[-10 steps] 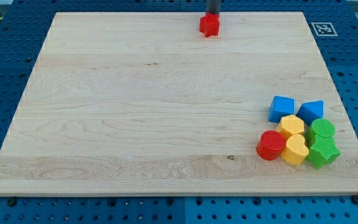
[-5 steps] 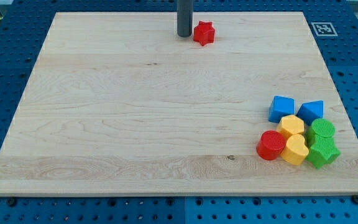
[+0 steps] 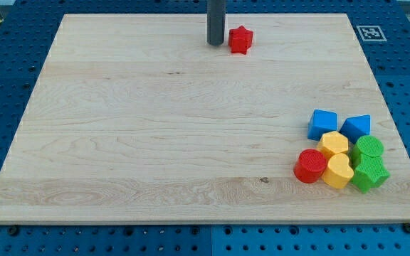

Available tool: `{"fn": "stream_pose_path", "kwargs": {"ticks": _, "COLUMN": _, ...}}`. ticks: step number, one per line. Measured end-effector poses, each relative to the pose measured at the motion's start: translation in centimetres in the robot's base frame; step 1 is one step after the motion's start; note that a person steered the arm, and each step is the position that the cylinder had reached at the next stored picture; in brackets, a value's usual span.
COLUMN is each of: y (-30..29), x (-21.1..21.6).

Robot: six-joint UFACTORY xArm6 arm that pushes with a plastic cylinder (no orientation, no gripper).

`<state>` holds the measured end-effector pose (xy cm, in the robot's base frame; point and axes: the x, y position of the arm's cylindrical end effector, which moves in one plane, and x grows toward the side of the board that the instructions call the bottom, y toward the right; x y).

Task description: Move the red star down

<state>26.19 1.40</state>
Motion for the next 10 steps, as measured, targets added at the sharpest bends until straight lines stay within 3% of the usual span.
{"fn": "stream_pose_path", "kwargs": {"ticks": 2, "y": 7.2, "x": -0.9}}
{"fn": "stream_pose_path", "kwargs": {"ticks": 5, "y": 9.4, "x": 1.0}}
{"fn": "stream_pose_path", "kwargs": {"ticks": 8, "y": 10.0, "x": 1.0}}
{"fn": "stream_pose_path", "kwargs": {"ticks": 10, "y": 3.2, "x": -0.6}}
